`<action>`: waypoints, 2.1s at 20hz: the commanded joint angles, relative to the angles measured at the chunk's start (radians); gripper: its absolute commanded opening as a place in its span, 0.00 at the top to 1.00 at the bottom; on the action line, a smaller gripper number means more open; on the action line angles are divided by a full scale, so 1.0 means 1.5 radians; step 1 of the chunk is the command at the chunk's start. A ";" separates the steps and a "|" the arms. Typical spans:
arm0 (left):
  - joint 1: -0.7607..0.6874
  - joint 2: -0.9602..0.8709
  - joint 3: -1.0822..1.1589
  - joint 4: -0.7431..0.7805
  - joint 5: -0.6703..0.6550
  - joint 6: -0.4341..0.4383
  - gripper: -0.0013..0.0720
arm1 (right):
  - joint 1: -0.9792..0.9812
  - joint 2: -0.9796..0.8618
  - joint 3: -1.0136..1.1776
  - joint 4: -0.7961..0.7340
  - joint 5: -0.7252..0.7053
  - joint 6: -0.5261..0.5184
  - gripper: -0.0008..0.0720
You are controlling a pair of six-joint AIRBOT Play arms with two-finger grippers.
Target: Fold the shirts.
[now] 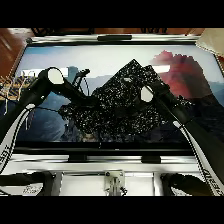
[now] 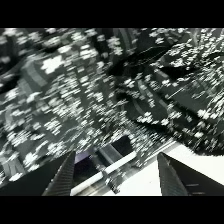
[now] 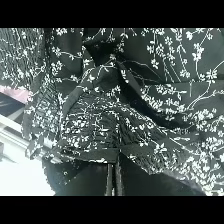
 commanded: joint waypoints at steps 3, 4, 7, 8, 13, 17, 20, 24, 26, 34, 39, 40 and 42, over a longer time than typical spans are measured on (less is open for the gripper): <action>0.029 0.002 0.025 0.015 -0.022 -0.002 0.16 | 0.000 -0.001 0.001 0.001 0.017 0.020 0.90; 0.057 0.007 0.044 0.019 -0.054 0.006 0.16 | 0.000 -0.001 0.001 0.002 0.018 0.024 0.90; 0.159 0.029 0.123 0.041 -0.144 0.022 0.16 | 0.000 -0.001 0.001 0.007 0.032 0.026 0.90; 0.197 0.040 0.154 0.066 -0.168 0.022 0.17 | 0.000 -0.001 0.001 0.006 0.037 0.026 0.90; 0.348 0.100 0.204 0.355 -0.304 0.039 0.16 | 0.000 -0.001 0.000 0.006 0.043 0.024 0.90; 0.373 0.154 0.086 0.366 -0.268 0.024 0.18 | 0.000 -0.001 0.001 0.006 0.051 0.024 0.90; 0.353 0.268 -0.122 0.414 -0.121 0.007 0.18 | 0.000 -0.001 0.001 0.006 0.064 0.024 0.90; 0.396 0.351 -0.338 0.475 -0.017 0.077 0.17 | 0.000 -0.001 0.001 0.006 0.064 0.030 0.90; 0.413 0.346 -0.388 0.475 0.024 0.093 0.22 | 0.000 -0.001 0.001 0.006 0.063 0.042 0.90; 0.434 0.298 -0.418 0.485 0.118 0.130 0.29 | 0.000 -0.001 0.001 0.008 0.073 0.077 0.90; 0.475 0.244 -0.418 0.485 0.161 0.114 0.29 | 0.000 -0.001 0.001 0.014 0.074 0.087 0.90; 0.488 0.237 -0.418 0.484 0.165 0.109 0.29 | 0.000 -0.001 0.001 0.015 0.075 0.087 0.90; 0.504 0.225 -0.418 0.481 0.168 0.116 0.29 | 0.000 -0.001 0.001 0.016 0.077 0.087 0.90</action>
